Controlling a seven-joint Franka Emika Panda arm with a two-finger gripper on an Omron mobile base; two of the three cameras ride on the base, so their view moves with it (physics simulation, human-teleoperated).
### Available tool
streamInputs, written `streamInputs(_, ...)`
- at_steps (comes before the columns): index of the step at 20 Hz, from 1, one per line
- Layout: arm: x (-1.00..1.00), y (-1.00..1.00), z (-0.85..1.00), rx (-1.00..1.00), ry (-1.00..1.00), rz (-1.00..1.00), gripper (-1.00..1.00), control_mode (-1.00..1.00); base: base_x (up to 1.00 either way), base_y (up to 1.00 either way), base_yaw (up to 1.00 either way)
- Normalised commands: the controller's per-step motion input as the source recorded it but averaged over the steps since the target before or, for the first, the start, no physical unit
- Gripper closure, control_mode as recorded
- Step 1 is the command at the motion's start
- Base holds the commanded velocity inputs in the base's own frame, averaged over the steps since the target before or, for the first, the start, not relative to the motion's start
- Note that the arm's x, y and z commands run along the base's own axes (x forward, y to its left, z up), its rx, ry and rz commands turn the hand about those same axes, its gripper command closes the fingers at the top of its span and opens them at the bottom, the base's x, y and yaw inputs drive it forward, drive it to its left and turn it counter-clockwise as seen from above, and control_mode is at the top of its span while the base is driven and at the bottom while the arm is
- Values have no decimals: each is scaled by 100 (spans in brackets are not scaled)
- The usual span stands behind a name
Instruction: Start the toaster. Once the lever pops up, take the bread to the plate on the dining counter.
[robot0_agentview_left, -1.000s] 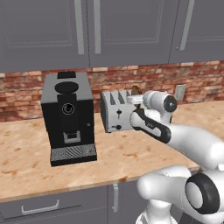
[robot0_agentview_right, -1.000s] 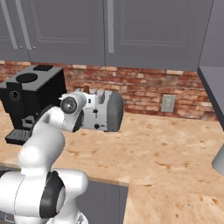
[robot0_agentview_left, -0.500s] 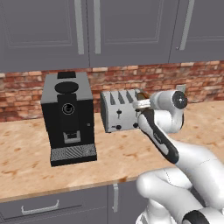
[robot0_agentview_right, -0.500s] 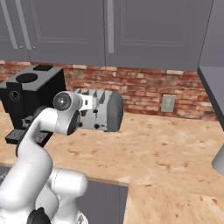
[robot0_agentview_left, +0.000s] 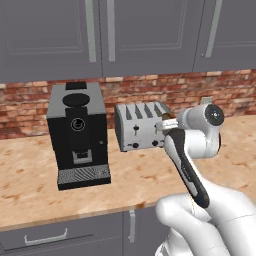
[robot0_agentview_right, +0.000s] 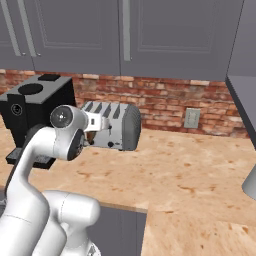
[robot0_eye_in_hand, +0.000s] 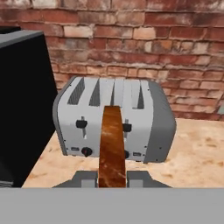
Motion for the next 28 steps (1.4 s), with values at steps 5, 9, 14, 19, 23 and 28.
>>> streamInputs(5, -39, 0, 0, 0, 0, -12, 100, -100, 0, 0, 0)
streamInputs(9, -49, 0, 0, 0, 0, -10, 100, -100, 0, 0, 0)
streamInputs(14, -60, -5, 0, 0, 0, 0, 100, -100, 0, 0, 0)
streamInputs(19, -60, -1, 0, 0, 0, 0, 100, -100, 0, 0, 0)
streamInputs(23, -59, 0, 0, 0, 0, 0, 100, -100, 0, 0, 0)
streamInputs(28, -46, 0, 0, 0, -4, 0, 100, -100, 0, 0, 0)
